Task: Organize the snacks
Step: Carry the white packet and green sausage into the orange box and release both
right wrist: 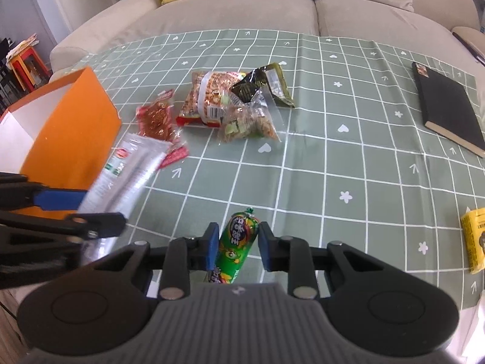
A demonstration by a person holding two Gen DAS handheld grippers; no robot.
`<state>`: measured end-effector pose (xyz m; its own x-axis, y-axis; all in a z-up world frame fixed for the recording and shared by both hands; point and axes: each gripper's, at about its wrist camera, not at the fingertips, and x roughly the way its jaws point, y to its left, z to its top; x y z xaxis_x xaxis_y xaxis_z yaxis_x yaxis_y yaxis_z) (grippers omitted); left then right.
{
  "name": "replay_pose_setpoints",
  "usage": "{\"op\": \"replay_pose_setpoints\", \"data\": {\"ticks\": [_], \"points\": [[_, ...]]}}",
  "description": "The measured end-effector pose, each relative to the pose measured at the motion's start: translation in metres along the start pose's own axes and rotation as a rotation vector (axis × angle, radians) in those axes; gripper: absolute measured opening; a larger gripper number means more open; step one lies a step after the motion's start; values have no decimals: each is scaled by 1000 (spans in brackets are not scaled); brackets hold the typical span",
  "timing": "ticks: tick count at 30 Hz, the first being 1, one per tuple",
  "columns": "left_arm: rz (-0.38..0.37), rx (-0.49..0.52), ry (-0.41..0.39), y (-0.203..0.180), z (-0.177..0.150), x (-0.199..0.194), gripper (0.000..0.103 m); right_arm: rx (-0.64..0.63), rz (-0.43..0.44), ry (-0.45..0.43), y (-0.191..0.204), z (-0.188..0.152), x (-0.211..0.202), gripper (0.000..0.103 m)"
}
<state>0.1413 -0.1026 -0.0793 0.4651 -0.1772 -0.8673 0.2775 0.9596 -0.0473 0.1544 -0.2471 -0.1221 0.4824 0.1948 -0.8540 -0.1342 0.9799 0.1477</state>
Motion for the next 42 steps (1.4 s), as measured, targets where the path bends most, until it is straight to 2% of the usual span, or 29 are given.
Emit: {"op": "replay_pose_setpoints", "data": {"ticks": [4,8,17,20,24,30,33,36,42], "points": [[-4,-32,-69,11,0,-31,53,12,16,-40,8,3,-14,24],[22,-97,-123,34,2,-56,53,3,42,-90,24,10,-30,23],[73,-255,-164,99,-1,-88,53,-42,178,-221,80,42,-74,22],[100,-293,-172,118,-4,-93,53,-87,202,-234,105,52,-79,22],[97,-355,-177,145,-10,-97,53,-137,250,-236,141,65,-81,22],[114,-391,-168,177,-17,-99,53,-183,306,-207,191,81,-68,22],[116,-399,-145,192,-19,-89,53,-212,299,-179,213,85,-54,22],[141,-388,-119,198,-23,-76,53,-271,243,-165,233,82,-39,22],[134,-388,-66,209,-30,-52,53,-326,182,-120,252,84,-4,21]]}}
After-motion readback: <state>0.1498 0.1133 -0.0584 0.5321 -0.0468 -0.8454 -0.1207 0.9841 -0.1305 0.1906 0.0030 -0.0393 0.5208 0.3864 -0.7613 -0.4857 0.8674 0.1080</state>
